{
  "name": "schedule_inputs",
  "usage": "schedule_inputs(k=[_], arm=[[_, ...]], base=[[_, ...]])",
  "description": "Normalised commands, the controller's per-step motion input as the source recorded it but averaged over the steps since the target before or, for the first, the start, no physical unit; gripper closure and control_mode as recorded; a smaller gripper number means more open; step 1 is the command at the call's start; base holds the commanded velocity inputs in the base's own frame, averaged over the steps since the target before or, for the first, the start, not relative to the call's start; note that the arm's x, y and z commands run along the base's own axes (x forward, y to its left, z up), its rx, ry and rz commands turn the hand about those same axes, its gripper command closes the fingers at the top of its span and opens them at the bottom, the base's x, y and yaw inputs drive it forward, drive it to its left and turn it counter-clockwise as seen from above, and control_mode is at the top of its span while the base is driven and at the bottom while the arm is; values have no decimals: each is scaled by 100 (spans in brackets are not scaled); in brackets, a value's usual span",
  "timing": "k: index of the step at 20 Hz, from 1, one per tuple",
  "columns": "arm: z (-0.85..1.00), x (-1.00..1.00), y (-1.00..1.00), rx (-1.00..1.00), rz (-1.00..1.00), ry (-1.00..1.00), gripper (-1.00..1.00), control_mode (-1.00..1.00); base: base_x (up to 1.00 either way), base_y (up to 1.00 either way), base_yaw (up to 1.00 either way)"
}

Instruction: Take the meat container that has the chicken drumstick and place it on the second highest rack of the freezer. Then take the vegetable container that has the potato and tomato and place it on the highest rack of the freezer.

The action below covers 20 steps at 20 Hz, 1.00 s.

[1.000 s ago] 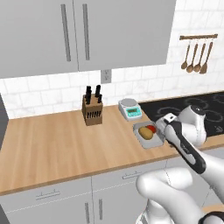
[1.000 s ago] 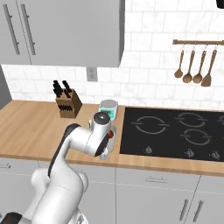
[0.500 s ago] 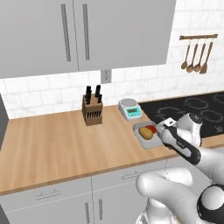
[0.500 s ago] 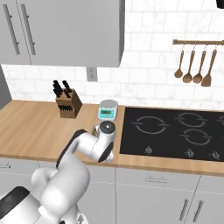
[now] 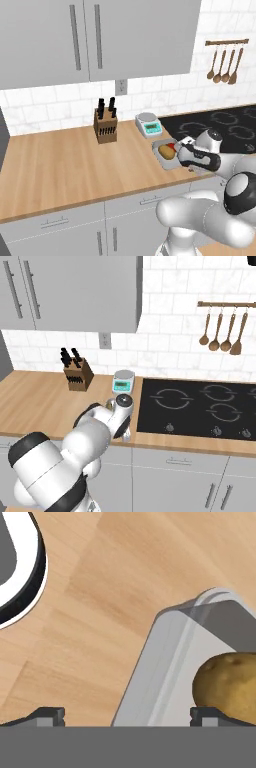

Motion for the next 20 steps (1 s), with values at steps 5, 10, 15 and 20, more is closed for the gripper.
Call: schedule_inputs(k=[5, 10, 15, 20], arm=[[-22, 7, 0, 0, 0, 7, 100, -100], [-24, 2, 0, 1, 0, 4, 100, -100], [-3, -5, 0, 3, 0, 2, 100, -100], [77, -46, 2, 0, 0, -5, 100, -100]], base=[[0, 0, 0], [0, 0, 0], [0, 0, 0], [0, 0, 0]])
